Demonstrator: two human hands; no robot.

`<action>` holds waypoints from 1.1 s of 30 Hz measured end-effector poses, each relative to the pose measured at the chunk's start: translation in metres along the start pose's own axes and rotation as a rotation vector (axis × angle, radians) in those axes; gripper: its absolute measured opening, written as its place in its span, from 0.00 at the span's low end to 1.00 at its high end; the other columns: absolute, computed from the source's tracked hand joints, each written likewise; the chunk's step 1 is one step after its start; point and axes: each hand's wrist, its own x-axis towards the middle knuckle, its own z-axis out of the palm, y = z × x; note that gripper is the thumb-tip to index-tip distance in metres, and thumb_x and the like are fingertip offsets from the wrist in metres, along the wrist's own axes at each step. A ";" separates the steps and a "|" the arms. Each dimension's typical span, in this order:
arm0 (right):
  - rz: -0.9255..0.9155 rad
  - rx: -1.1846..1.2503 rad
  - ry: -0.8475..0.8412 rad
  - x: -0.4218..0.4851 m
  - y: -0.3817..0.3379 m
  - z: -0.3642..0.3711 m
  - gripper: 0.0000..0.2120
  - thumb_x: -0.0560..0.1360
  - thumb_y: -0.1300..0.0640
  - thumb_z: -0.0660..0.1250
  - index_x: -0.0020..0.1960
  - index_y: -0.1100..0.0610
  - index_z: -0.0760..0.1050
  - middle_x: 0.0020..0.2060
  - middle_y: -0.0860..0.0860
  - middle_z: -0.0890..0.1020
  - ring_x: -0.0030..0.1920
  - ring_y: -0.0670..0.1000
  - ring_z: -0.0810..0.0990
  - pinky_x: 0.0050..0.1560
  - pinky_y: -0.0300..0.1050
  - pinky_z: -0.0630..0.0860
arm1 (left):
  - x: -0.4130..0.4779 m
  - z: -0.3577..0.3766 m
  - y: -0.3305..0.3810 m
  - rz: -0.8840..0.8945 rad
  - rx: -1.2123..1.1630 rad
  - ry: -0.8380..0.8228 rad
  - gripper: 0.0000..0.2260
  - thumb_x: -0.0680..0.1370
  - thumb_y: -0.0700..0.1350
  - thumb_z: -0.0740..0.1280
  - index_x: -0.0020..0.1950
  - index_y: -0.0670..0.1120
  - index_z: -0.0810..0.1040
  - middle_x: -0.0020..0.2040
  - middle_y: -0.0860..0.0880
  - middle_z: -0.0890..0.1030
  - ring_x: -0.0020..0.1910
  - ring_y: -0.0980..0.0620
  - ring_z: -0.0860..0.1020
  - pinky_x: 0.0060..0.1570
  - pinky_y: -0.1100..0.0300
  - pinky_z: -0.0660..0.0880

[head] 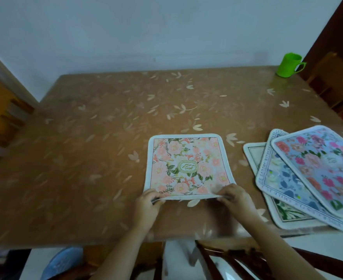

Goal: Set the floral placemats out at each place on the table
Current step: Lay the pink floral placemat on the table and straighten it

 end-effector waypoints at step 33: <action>-0.148 -0.109 -0.081 -0.018 -0.172 0.211 0.05 0.69 0.59 0.71 0.45 0.57 0.81 0.45 0.55 0.77 0.50 0.55 0.73 0.45 0.51 0.73 | -0.008 -0.196 -0.183 -0.093 0.155 -0.033 0.03 0.69 0.36 0.72 0.41 0.41 0.81 0.46 0.48 0.75 0.44 0.52 0.74 0.44 0.70 0.66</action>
